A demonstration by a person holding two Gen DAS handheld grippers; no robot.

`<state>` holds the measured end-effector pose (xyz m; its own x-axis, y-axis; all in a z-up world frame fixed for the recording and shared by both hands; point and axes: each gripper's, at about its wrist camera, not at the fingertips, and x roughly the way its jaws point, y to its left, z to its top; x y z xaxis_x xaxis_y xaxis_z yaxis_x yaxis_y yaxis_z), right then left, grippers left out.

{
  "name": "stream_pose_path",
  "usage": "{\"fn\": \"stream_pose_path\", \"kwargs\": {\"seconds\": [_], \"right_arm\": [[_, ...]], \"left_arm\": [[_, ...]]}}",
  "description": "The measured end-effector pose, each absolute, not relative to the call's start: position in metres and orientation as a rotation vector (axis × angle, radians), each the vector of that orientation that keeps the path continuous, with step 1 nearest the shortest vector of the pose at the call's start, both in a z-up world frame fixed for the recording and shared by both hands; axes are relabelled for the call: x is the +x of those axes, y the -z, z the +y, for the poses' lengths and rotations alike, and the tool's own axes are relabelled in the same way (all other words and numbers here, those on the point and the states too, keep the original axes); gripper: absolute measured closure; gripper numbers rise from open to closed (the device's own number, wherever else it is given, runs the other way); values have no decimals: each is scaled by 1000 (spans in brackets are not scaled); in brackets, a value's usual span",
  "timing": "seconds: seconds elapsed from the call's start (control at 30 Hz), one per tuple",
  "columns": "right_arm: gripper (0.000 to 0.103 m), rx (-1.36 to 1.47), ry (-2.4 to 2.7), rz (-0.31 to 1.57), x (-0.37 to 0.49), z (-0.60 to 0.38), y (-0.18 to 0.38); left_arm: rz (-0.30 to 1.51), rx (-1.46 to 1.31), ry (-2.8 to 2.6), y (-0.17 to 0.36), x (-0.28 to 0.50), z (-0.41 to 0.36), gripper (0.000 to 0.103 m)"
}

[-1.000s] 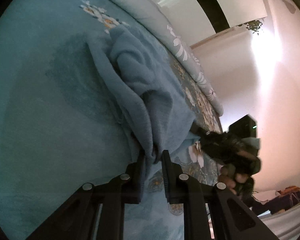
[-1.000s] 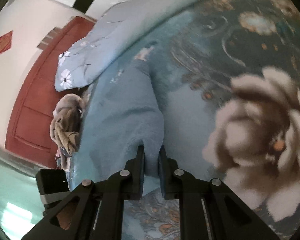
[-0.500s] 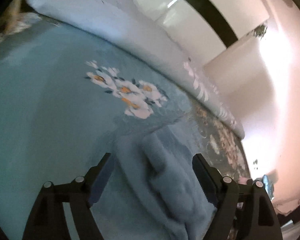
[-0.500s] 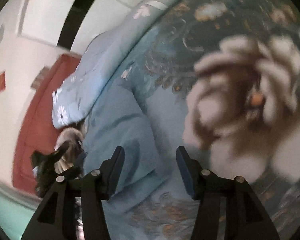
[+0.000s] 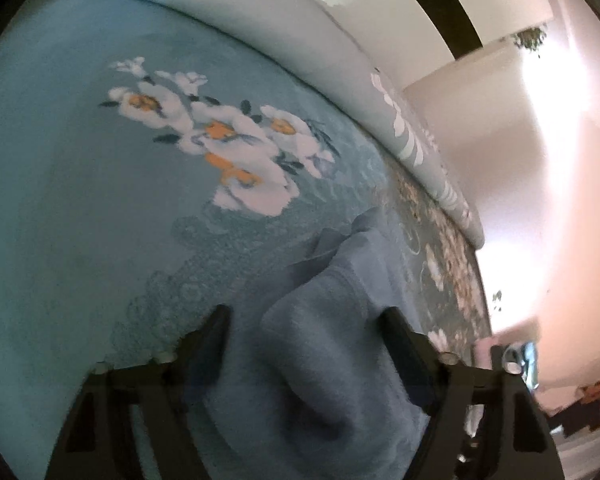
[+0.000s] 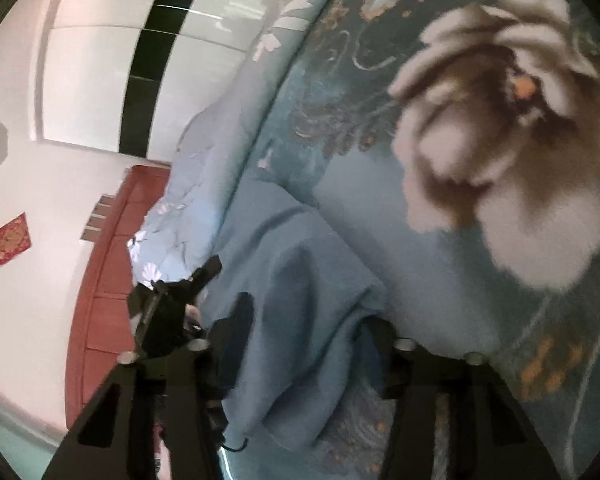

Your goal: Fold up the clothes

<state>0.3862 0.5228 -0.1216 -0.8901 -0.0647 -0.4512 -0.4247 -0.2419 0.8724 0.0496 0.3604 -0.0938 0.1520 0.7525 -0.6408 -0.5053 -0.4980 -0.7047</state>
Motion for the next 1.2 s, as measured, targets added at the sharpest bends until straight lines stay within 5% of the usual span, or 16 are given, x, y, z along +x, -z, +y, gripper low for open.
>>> {"fn": "stream_pose_path", "kwargs": {"seconds": [0.1, 0.2, 0.57, 0.87, 1.2], "right_arm": [[83, -610, -2234, 1802, 386, 532, 123], [87, -629, -2280, 1772, 388, 539, 108], [87, -791, -2659, 1579, 372, 527, 33], [87, -1127, -2892, 1524, 295, 475, 25], [87, -1277, -2805, 1394, 291, 519, 37]], "left_arm": [[-290, -1446, -1557, 97, 56, 360, 74], [-342, -1438, -1553, 91, 65, 351, 80], [-572, -1285, -1607, 48, 95, 253, 81], [-673, -1199, -1814, 20, 122, 122, 81], [-599, -1273, -1704, 52, 145, 182, 80]]}}
